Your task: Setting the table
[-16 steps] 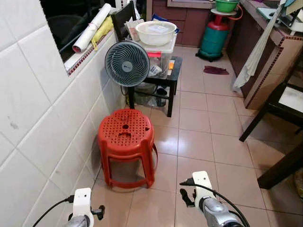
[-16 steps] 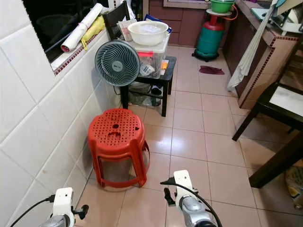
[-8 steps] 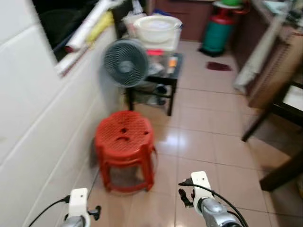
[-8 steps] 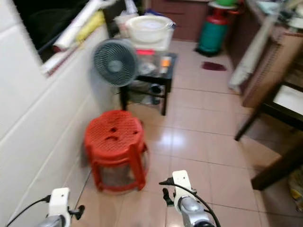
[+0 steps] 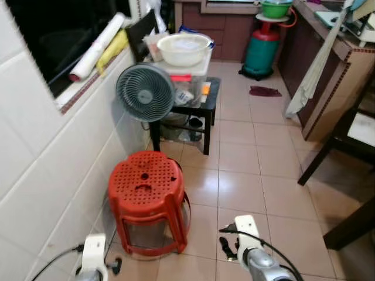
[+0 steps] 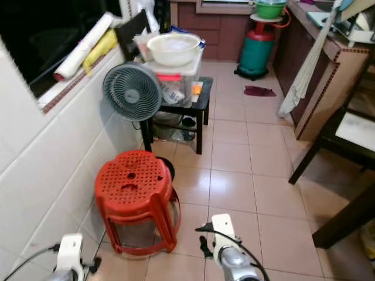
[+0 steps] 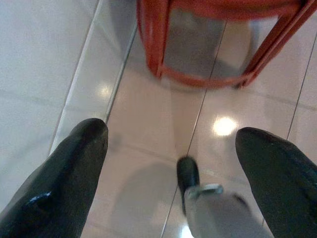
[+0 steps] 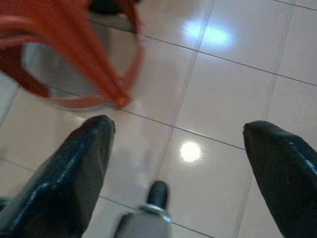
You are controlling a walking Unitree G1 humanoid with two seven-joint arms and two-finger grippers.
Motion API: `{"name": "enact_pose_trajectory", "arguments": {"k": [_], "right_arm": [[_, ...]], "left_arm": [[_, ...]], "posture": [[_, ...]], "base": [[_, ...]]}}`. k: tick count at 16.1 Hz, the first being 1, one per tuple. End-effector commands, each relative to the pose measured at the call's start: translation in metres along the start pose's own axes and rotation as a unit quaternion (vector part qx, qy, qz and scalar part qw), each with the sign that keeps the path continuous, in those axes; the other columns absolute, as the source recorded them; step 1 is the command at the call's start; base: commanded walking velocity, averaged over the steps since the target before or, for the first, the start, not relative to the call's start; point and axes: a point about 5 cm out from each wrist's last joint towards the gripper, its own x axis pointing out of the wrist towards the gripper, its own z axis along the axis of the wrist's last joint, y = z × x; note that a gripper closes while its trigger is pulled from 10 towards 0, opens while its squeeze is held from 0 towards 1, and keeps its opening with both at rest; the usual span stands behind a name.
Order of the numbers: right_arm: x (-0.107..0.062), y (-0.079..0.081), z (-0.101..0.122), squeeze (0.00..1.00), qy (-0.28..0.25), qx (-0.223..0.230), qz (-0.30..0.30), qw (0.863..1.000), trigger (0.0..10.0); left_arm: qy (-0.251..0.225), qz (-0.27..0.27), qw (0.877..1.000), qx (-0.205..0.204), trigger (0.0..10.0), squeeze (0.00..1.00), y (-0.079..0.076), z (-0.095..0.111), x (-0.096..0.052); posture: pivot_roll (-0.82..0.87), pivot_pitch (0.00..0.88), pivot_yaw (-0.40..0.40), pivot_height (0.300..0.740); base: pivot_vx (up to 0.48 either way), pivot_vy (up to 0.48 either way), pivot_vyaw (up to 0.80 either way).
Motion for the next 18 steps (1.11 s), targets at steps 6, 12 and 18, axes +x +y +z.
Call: {"name": "enact_pose_trajectory", "arguments": {"k": [6, 12, 18], "right_arm": [[-0.0010, -0.0051, -0.0037, 0.00, 0.008, 0.010, -0.004, 1.000, 10.0], [-0.0013, -0.0021, -0.0074, 0.00, 0.019, 0.006, 0.003, 1.000, 10.0], [-0.0013, -0.0021, -0.0074, 0.00, 0.019, 0.006, 0.003, 1.000, 10.0]], "left_arm": [[0.012, 0.011, 1.000, 0.006, 10.0, 0.00, -0.0017, -0.0059, -0.0005], [0.011, 0.017, 1.000, 0.001, 10.0, 0.00, -0.0005, -0.0059, -0.0006], [0.011, 0.017, 1.000, 0.001, 10.0, 0.00, -0.0005, -0.0059, -0.0006]], "posture": [[-0.14, 0.000, 0.018, 0.740], [-0.13, 0.000, 0.008, 0.740], [-0.13, 0.000, 0.008, 0.740]], "base": [[0.000, 0.000, 0.00], [0.000, 0.000, 0.00], [0.000, 0.000, 0.00]]}}
